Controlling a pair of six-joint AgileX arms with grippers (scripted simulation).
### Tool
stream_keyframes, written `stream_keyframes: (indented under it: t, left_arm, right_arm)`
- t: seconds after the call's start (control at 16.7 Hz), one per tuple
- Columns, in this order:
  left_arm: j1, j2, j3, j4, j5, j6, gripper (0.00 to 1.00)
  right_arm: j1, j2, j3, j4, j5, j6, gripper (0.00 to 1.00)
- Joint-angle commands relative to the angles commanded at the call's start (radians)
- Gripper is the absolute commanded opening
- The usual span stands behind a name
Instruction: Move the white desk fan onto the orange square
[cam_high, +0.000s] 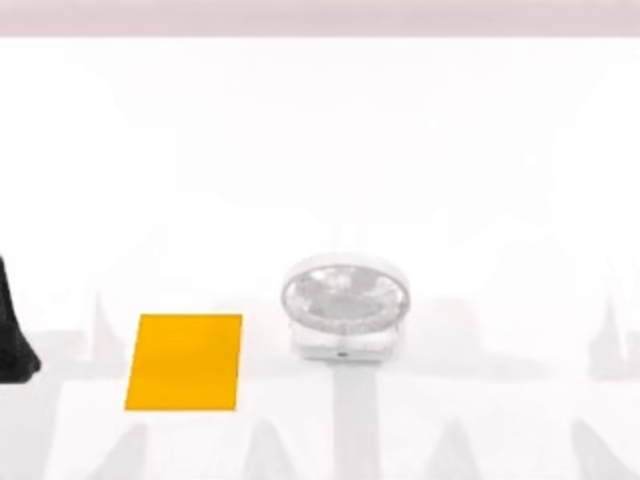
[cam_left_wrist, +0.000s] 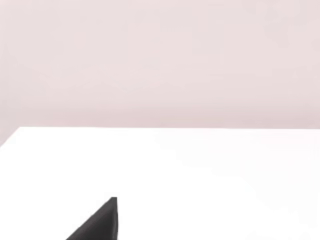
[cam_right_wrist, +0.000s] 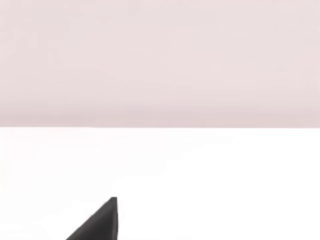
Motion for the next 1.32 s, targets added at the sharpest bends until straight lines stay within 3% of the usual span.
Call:
stream_keyframes:
  t: [0.24,0.54,0.84,1.32]
  left_arm:
    - [-0.015,0.03,0.021,-0.028,0.004,0.015,1.0]
    - [-0.117,0.267,0.207,-0.239,0.021,0.121,1.0]
    - [-0.275,0.657,0.562,-0.561,0.036,0.283,1.0]
    - [-0.549,1.383,1.305,-1.093,0.039,0.571,1.0]
  right_arm:
    - [0.0,0.0,0.0,0.0,0.0,0.0,1.0]
    - [0.0,0.0,0.0,0.0,0.0,0.0,1.0]
    - [0.0,0.0,0.0,0.0,0.0,0.0,1.0]
    - [0.0,0.0,0.0,0.0,0.0,0.0,1.0]
